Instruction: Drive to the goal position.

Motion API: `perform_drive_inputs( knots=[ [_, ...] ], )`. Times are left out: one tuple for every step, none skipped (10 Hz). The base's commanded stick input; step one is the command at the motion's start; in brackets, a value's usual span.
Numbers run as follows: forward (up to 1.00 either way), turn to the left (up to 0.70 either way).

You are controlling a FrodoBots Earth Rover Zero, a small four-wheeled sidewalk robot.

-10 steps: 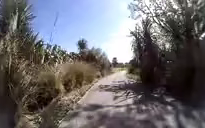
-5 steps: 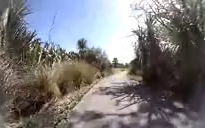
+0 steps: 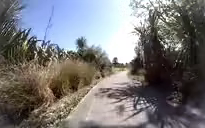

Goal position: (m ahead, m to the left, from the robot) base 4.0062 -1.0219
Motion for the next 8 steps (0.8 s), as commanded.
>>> perform_drive_inputs(
  knots=[
    [0.7,-0.05],
    [0.7,-0.05],
    [0.7,-0.06],
    [0.7,-0.06],
    [0.7,-0.06],
    [0.7,-0.06],
    [0.7,-0.07],
    [0.7,-0.07]
  ],
)
